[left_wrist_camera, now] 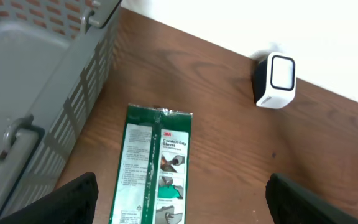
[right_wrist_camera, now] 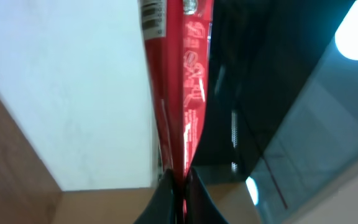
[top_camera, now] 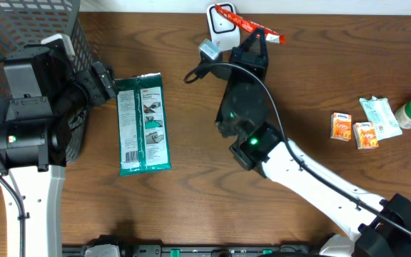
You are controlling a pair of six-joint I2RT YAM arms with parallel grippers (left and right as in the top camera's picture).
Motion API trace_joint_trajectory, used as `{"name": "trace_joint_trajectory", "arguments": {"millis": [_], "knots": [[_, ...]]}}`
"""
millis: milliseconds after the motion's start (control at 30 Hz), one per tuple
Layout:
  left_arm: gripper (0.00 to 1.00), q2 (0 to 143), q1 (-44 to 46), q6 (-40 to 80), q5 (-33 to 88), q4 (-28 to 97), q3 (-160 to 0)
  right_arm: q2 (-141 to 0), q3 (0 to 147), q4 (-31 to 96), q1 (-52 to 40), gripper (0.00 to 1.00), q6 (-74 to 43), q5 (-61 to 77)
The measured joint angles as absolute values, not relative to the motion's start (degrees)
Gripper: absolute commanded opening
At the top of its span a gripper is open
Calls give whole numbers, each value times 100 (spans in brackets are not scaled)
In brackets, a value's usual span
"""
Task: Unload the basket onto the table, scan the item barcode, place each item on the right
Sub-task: 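Lift the red tube and carry it to the scanner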
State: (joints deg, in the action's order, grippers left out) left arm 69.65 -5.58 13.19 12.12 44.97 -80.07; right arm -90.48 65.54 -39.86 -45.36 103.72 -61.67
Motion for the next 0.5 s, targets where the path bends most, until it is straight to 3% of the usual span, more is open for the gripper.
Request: {"name": "trace_joint_trajectory", "arguments": {"millis": [233,500], "knots": [[87,6965,-558,1319,1212,4497,-8007,-9048,6552,-5590,-5004,1,11653,-6233],[87,6967,-558,1319,1210,4499,-8007,-9041,6554,-7579,-5083,1,11703,-5688]]}}
